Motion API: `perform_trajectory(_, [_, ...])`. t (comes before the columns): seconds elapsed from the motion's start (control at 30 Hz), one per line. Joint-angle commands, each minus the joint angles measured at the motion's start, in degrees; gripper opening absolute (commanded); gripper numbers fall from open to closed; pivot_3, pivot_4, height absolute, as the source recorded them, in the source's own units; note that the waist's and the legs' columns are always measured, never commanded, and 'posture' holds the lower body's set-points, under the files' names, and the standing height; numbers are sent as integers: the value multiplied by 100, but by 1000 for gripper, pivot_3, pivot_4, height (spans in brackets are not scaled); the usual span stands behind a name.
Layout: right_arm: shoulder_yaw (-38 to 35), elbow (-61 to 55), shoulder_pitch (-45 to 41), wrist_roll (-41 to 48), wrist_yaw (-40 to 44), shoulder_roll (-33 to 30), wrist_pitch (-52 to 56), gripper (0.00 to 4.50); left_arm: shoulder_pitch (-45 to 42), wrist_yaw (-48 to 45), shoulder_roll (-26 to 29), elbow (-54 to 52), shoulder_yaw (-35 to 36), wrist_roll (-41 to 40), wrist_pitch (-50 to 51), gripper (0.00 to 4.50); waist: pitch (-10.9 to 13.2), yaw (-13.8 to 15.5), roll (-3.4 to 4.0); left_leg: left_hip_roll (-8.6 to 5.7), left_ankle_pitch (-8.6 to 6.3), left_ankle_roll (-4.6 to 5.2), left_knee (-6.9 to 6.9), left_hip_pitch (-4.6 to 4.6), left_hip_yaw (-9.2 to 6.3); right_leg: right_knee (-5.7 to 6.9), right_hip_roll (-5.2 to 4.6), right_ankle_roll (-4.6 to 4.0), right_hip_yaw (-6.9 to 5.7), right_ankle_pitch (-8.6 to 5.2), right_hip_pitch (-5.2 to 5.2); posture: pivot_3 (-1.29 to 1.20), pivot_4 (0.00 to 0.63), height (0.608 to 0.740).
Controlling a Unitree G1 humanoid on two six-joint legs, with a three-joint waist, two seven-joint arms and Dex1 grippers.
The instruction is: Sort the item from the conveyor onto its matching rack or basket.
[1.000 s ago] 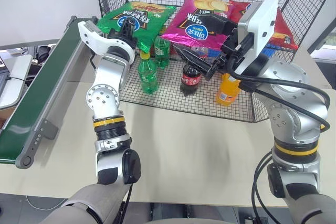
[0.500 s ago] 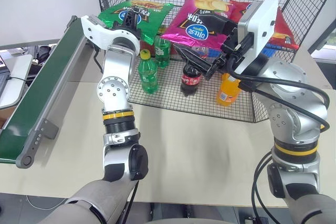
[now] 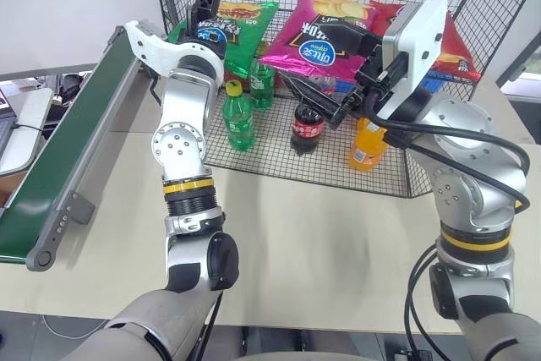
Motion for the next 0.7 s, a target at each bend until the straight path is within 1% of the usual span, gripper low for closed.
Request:
perform_trajectory(0.03, [-48,-178,-53,-5,-5,27,-104,4500,265,240,42,-372,-57,-418,488,4488,0,11,0,1,1,-1,1,-1,-2,0,0,0,-1,0,0,0,150,740])
perform_trajectory(0.2, [-21,-106,-51,-2,54,86,-178,4500,660,681,529,-893,-39,-1036,1189,4488,0,4,0,1,0,0,6,0,-2,2,-3,1,0,1,1,0,150,740])
perform_trajectory(0.33, [-13,-38,-63,-12,85,136,-245,4500,986,1038,783,-1323,-56,-1677,1541,4488,0,-15,0,5,1,-2,5,-4,-8,1,-3,1,-6,1,-1,0,150,740])
perform_trajectory(0.4, [-14,-13,-60,-22,104,143,-268,4500,1125,933,1166,-1481,-102,-1837,1851,4488,0,-15,0,3,1,-2,5,-3,-7,2,-4,1,-6,1,-1,0,150,740])
perform_trajectory(0.47, [-23,18,-50,-35,138,136,-297,4500,1241,640,1676,-1566,-122,-1883,2171,4488,0,-46,1,4,1,-2,5,-2,-6,2,-4,1,-4,1,-1,0,150,740])
perform_trajectory(0.5, [-31,34,-44,-42,156,126,-315,4500,1321,349,2033,-1608,-167,-1874,2382,4488,0,-76,1,4,2,-3,4,1,-6,5,-4,1,-4,1,-1,0,150,740])
perform_trajectory(0.6, [-76,96,-40,-51,220,77,-359,4500,1663,-873,3320,-1892,-454,-1760,3151,4488,1,-134,3,7,14,-24,-5,8,-9,8,6,1,-6,1,-4,0,150,740])
perform_trajectory(0.7, [-137,130,-17,-49,290,9,-372,4500,1947,-1784,4219,-2078,-560,-1617,3504,4488,3,-132,6,6,18,-30,-11,14,-9,9,6,2,-9,0,-4,0,150,740])
